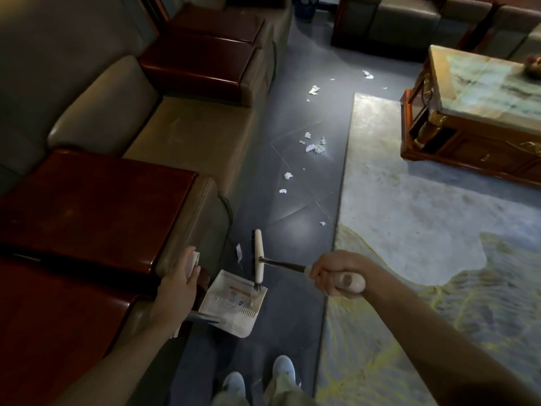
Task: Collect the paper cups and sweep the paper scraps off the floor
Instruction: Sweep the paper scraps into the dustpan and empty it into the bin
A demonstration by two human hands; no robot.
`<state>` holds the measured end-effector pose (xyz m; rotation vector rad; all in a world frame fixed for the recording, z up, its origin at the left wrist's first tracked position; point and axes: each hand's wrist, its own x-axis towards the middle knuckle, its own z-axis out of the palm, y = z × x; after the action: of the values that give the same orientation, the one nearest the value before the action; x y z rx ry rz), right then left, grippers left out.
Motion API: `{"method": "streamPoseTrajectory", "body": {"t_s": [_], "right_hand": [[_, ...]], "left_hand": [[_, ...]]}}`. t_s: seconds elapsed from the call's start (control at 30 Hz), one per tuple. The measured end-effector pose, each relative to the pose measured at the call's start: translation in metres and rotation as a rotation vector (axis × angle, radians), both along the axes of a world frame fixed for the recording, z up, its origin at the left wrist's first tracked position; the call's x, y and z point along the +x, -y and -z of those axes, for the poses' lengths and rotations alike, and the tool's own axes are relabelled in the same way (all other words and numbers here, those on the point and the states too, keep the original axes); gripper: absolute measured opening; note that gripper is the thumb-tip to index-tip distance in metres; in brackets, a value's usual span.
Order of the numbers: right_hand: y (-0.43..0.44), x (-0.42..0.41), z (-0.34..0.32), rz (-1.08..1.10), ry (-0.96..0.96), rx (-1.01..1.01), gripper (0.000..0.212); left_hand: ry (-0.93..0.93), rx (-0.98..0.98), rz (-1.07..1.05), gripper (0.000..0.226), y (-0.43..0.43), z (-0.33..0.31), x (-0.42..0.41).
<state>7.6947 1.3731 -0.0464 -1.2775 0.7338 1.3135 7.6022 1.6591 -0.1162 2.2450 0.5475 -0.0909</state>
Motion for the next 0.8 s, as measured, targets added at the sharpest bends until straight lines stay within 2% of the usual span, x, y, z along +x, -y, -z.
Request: {"method": "streamPoseTrajectory", "body": {"t_s": [0.1,0.13,0.2,0.27,0.4,0.53,0.6,0.67,0.8], "right_hand": [[-0.027,0.011,0.003,-0.806,0.435,-0.383,0.039],[-0.036,0.013,0.011,-0.991,0.576,-0.439,0.033],[-0.049,0.016,0.037,-1.151,0.662,-0.52,0.018],[-0.059,0.009,0.062,-1.186,0.683,-0.594,0.026],[-0.067,-0.017,0.097,-1.251,0.654,-0.526,0.03],[-0.062,-0.035,0.079,-1.29,0.486,-0.417,0.016],[-0.056,-0.035,0.053,-1.31,0.442,-0.397,0.018],[-0.044,-0.03,0.021,-1.286,0.434,-0.385,0.025],[0.005,-0.027,-0.028,-0.95,0.438,-0.415,0.042]], "left_hand": [[-0.018,0.058,-0.035,0.039,-0.002,-0.004,-0.018],[-0.018,0.059,-0.042,0.038,-0.002,-0.003,-0.023],[-0.025,0.072,-0.067,0.038,-0.003,0.0,-0.028],[-0.043,0.107,-0.082,0.038,-0.005,0.004,-0.03],[-0.046,0.088,-0.081,0.039,-0.011,0.009,-0.026],[-0.013,0.007,-0.073,0.039,-0.009,0.014,-0.021],[-0.007,-0.052,-0.071,0.039,-0.006,0.015,-0.019],[0.011,-0.068,-0.039,0.038,-0.003,0.018,-0.018],[0.1,-0.04,0.108,0.039,0.004,0.016,-0.012]]}}
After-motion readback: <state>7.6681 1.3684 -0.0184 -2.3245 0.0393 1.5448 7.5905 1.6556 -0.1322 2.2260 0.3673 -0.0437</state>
